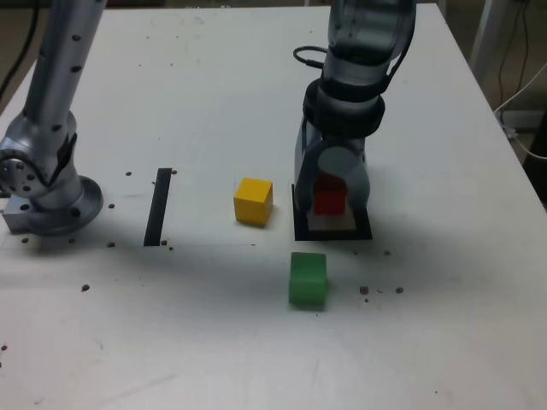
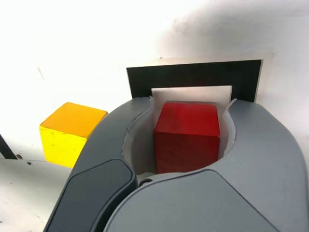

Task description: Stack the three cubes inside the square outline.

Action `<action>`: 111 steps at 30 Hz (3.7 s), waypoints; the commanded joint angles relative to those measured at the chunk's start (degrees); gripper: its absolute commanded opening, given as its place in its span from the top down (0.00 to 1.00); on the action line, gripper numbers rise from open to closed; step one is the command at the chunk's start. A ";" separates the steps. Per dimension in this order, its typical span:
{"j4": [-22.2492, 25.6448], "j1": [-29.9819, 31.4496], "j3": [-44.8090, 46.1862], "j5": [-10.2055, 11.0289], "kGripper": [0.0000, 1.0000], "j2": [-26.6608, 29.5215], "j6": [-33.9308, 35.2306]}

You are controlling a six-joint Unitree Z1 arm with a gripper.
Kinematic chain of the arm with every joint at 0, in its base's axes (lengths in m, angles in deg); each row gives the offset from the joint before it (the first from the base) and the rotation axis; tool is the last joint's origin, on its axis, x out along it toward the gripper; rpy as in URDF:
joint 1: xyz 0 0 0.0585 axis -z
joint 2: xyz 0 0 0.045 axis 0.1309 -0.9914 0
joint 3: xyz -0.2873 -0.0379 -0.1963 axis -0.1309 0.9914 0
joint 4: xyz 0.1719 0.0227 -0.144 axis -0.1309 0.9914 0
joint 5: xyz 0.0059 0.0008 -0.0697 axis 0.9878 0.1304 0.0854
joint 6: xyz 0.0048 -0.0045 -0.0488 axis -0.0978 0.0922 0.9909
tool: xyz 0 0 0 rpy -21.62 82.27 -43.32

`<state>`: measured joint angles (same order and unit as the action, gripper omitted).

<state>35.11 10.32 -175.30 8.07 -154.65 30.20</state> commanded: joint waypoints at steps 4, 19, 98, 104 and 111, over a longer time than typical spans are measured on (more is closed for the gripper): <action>-0.46 -0.05 0.62 -0.15 0.76 -0.21 0.08; -1.32 0.19 0.97 -0.30 0.01 0.74 -0.77; -12.12 -0.52 26.45 -0.17 0.83 15.08 -7.91; -10.58 -0.41 24.81 -0.33 0.86 15.26 -7.91; -0.92 -0.25 15.12 -0.66 0.87 15.01 -7.91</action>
<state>31.29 9.97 -156.99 7.58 -139.29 22.37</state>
